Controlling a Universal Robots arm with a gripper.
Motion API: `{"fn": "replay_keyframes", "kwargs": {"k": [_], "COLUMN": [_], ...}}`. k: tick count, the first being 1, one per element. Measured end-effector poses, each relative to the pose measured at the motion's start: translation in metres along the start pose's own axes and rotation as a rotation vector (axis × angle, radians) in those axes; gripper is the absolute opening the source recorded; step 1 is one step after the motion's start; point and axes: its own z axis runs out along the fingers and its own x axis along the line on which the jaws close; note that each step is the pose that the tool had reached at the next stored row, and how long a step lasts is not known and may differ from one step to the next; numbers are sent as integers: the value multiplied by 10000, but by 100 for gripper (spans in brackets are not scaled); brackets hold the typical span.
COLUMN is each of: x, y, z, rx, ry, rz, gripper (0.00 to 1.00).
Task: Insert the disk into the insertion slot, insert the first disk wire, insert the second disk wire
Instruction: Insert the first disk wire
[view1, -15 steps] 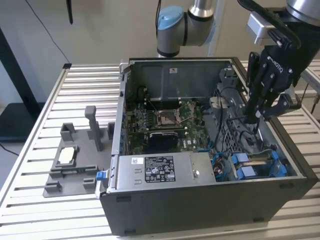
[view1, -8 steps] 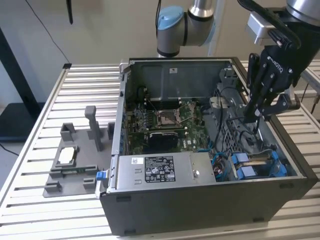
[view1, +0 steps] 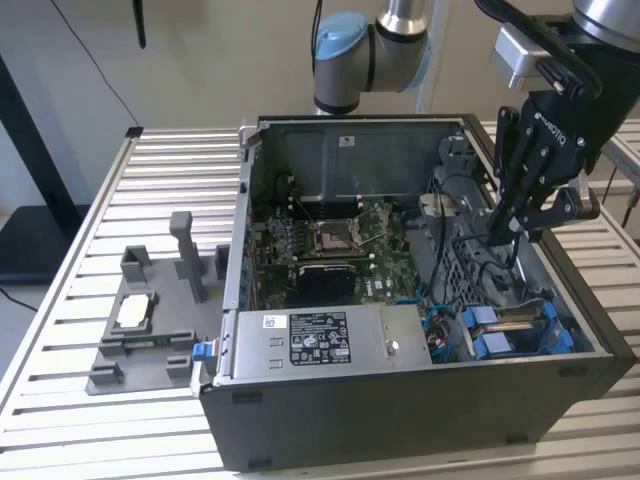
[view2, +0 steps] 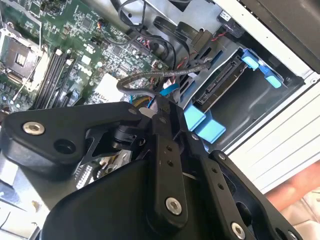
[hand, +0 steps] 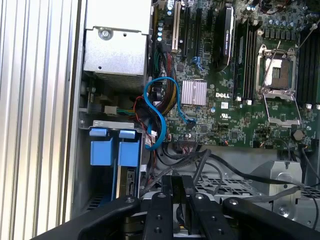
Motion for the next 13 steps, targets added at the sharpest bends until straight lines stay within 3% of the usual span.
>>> {"fn": "replay_keyframes", "kwargs": {"k": [7,13], "x": [8,44], "y": [-1,-13], "z": [1,6], "rx": [0,-3], "ry": [4,57], "rz": [1,4], "gripper": [19,19]}}
